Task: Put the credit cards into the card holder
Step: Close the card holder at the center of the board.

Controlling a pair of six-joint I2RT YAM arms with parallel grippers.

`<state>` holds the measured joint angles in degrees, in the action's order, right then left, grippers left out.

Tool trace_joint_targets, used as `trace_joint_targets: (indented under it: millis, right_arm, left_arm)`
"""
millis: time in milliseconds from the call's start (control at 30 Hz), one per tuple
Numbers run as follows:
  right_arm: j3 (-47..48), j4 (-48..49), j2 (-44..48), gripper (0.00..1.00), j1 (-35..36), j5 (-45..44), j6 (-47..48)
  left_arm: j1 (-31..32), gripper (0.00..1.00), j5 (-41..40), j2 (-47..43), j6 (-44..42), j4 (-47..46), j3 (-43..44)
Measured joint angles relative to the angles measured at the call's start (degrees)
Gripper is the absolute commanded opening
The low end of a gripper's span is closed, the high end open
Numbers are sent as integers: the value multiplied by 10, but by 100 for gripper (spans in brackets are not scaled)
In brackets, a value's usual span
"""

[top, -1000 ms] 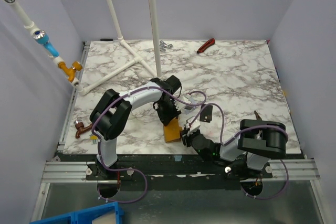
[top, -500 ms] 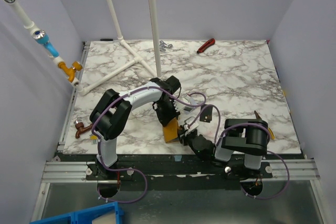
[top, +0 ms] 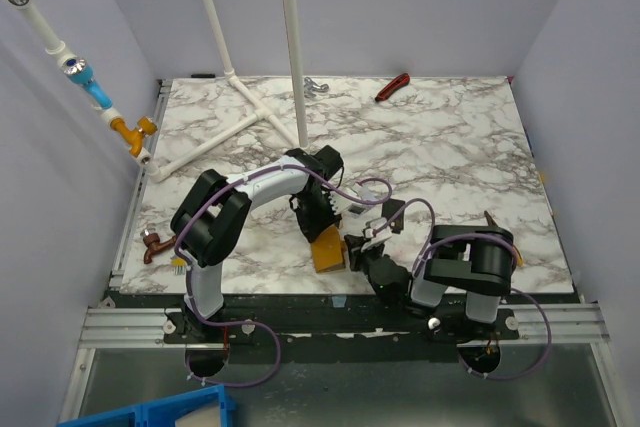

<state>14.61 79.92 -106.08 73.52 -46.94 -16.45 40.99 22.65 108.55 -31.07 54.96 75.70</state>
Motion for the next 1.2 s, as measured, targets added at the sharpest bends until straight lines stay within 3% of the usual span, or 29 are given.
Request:
trace_joint_targets:
  millis: [167,367,600,933,1200]
  right_arm:
    - [-14,-3,24,4,-12,1,-39]
    - [-43,-2,50,30,-16,45,-13]
    - [-72,-29,114,45,-16,94,10]
    - [-35,-126,113,43,-16,152,51]
    - [0,-91,50,38,-16,155,96]
  left_arm:
    - [0,18,0,0,0,-1,-1]
    - [0,18,0,-8,0,-2,-9]
    - [-1,18,-1,-15,0,-4,-25]
    - [-4,18,-1,-15,0,-5,-25]
    - [-5,18,0,-13,0,-5,-15]
